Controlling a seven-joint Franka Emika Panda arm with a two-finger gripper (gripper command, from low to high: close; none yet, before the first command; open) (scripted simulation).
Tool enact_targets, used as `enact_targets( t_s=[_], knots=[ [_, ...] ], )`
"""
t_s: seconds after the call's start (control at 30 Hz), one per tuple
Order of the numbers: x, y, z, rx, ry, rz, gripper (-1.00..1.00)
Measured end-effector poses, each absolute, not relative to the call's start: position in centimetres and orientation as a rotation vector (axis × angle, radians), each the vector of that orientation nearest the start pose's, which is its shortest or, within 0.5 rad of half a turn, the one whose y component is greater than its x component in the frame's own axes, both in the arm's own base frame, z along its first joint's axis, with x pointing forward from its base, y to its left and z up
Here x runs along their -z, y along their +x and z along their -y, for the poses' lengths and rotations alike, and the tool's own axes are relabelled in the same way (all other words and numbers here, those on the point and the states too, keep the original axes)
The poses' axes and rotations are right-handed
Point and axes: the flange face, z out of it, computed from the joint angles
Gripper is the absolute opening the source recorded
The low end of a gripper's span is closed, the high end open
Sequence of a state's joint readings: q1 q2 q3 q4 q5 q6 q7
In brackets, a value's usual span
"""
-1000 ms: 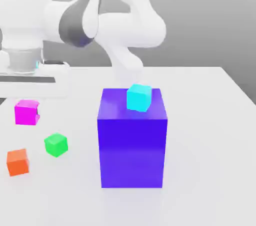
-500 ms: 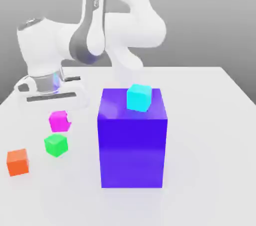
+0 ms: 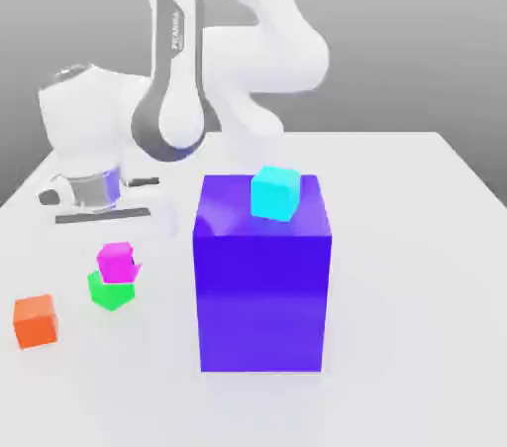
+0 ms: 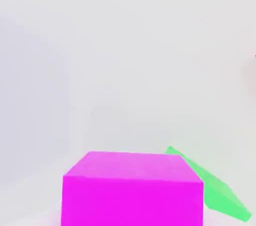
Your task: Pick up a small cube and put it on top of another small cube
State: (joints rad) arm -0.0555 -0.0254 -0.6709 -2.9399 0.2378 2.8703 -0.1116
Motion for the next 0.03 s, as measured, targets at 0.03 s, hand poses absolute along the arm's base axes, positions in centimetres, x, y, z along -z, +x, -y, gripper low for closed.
enact_targets(
  t_s=[0.03],
  knots=[
    [-18.03, 23.13, 22.37, -0.020, -2.798, -1.264, -1.00]
  ],
)
